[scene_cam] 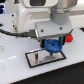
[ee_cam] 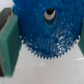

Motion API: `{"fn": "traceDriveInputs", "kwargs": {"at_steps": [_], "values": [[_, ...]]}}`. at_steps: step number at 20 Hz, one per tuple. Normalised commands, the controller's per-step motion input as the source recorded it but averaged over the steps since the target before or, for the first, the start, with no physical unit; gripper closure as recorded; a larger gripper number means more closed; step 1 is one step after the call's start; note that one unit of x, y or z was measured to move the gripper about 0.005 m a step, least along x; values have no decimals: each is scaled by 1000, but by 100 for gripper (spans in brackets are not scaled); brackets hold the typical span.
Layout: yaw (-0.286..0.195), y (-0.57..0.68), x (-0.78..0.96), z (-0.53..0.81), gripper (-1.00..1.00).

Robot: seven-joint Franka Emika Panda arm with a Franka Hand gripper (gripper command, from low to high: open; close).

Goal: Insert the blue gear onto the right peg, followed by the red gear

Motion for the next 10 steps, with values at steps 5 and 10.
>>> {"fn": "traceDriveInputs", "kwargs": {"at_steps": [5, 10], "values": [[0, -45, 161, -96, 100], [0, -90, 63, -16, 100]]}}
